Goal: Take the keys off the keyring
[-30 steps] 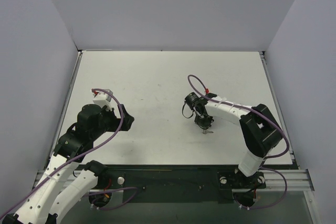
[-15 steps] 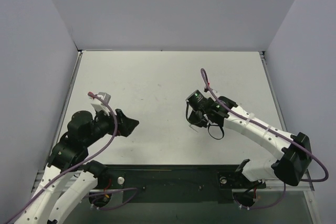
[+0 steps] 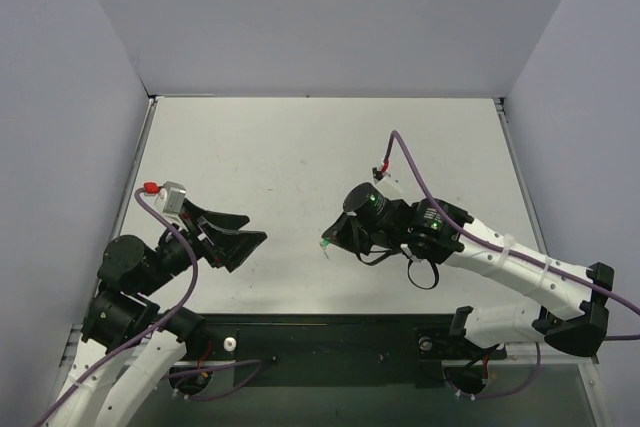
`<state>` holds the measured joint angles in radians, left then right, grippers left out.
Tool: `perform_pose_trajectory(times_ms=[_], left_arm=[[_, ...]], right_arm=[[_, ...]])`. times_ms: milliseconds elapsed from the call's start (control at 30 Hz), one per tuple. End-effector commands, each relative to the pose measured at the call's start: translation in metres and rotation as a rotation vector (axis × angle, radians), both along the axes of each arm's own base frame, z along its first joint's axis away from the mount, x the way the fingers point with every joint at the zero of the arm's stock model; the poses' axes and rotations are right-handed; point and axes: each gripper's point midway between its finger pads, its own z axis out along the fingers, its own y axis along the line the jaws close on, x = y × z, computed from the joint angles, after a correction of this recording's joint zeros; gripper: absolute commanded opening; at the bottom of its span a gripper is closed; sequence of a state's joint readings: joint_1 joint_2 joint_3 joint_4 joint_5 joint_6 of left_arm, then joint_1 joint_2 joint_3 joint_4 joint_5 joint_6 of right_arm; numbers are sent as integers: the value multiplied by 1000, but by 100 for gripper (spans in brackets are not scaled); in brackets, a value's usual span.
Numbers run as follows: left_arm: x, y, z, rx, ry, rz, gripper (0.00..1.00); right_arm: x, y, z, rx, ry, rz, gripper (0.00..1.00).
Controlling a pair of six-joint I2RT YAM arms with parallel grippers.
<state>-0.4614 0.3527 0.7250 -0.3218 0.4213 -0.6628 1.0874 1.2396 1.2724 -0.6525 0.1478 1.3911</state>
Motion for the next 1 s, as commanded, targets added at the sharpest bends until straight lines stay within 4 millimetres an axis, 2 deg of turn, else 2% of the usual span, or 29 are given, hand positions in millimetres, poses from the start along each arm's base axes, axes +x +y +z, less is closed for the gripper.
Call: perform_pose_trajectory(times_ms=[0, 100, 233, 300, 333, 367, 467, 533, 567, 600, 633, 667, 700, 733, 767, 800, 867, 900, 967], left_arm=[[3, 9, 41, -57, -89, 60, 93], [11, 11, 44, -25, -99, 92, 91], [21, 12, 58, -5, -136, 122, 89], [36, 13, 52, 73, -148, 152, 89], [50, 13, 53, 114, -136, 184, 89], [59, 14, 44, 183, -132, 197, 89], [84, 11, 54, 245, -138, 245, 88], [91, 3, 63, 250, -158, 257, 88], [89, -6, 65, 256, -176, 233, 88], [94, -12, 62, 278, -170, 248, 88], [87, -26, 63, 319, -213, 210, 88], [100, -29, 53, 384, -203, 265, 88], [93, -40, 53, 458, -255, 237, 88], [104, -44, 42, 561, -270, 272, 88], [95, -57, 41, 591, -286, 241, 88], [98, -62, 37, 630, -290, 253, 88], [86, -78, 44, 571, -303, 215, 88], [81, -80, 45, 536, -299, 200, 88], [69, -82, 59, 412, -294, 167, 88]], right_arm=[[-2, 9, 43, 126, -46, -57, 0], [-7, 11, 57, 155, -72, -64, 0], [-8, 7, 70, 182, -99, -93, 0], [-6, 1, 73, 173, -123, -110, 0], [-7, -4, 74, 159, -131, -112, 0], [-4, -9, 74, 144, -146, -130, 0], [-2, -25, 71, 100, -158, -161, 0], [-1, -35, 73, 89, -171, -191, 0], [2, -40, 76, 86, -184, -208, 0], [2, -46, 76, 67, -189, -215, 0], [4, -50, 78, 56, -205, -233, 0], [4, -57, 79, 32, -206, -239, 0], [6, -61, 80, 14, -218, -252, 0], [6, -67, 83, 0, -221, -258, 0], [8, -71, 83, -14, -228, -276, 0], [6, -78, 84, -36, -227, -284, 0], [9, -89, 89, -57, -244, -317, 0], [8, -95, 89, -70, -238, -330, 0], [8, -102, 93, -80, -250, -346, 0]])
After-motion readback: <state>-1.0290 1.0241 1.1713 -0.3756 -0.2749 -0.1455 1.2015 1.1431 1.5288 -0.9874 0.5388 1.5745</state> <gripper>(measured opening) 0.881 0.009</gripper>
